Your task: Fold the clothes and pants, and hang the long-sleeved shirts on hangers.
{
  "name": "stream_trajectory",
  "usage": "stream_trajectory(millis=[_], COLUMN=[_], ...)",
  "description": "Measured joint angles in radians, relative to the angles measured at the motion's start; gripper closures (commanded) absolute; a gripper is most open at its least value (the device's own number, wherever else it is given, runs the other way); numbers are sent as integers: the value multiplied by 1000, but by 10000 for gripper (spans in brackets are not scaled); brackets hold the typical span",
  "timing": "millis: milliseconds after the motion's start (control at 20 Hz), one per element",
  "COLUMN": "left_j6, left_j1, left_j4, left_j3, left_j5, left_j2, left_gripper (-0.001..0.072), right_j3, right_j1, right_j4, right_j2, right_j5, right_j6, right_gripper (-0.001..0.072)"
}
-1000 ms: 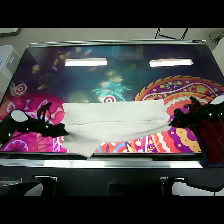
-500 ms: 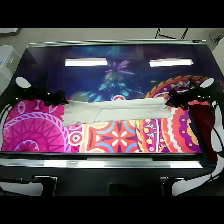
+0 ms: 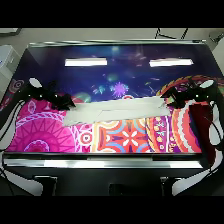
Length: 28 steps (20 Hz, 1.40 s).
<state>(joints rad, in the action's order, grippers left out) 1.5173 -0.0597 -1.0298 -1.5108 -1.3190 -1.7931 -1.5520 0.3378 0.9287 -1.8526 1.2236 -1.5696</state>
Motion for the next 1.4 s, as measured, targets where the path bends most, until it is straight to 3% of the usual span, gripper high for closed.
stream_trajectory(millis=[150,250,300,350,400,500,550,600,750,1000,1200,1400], left_j6=[-10,-12,-14,-14,-14,-14,-14,-14,26,207,258,267], left_j1=[-13,-7,4,18,37,90,126,165,319,539,702,822], left_j4=[0,1,1,2,3,13,20,23,33,101,400,641], left_j3=[-2,-3,-3,-3,-3,-3,-3,-1,13,21,16,-16], left_j5=[-18,-20,-18,-10,9,55,87,122,263,468,679,887], left_j2=[61,108,130,148,163,179,181,179,134,-18,-124,-183], left_gripper=[303,304,304,306,339,352,444,679,684,685,685,692], right_j3=[-6,-10,-10,-10,-10,-19,-27,-34,-45,-50,-50,-50], right_j1=[21,13,3,-10,-23,-45,-53,-61,-85,-162,-239,-305], right_j4=[15,-3,-14,-13,-9,-38,-66,-95,-152,-192,-199,-183], right_j2=[-32,-57,-69,-77,-85,-87,-79,-60,45,317,494,550], right_j5=[63,105,121,132,131,130,138,150,182,248,262,242], right_j6=[27,47,52,62,71,97,113,127,152,146,107,65], right_gripper=[17,153,293,572,674,678,678,678,677,676,675,675])
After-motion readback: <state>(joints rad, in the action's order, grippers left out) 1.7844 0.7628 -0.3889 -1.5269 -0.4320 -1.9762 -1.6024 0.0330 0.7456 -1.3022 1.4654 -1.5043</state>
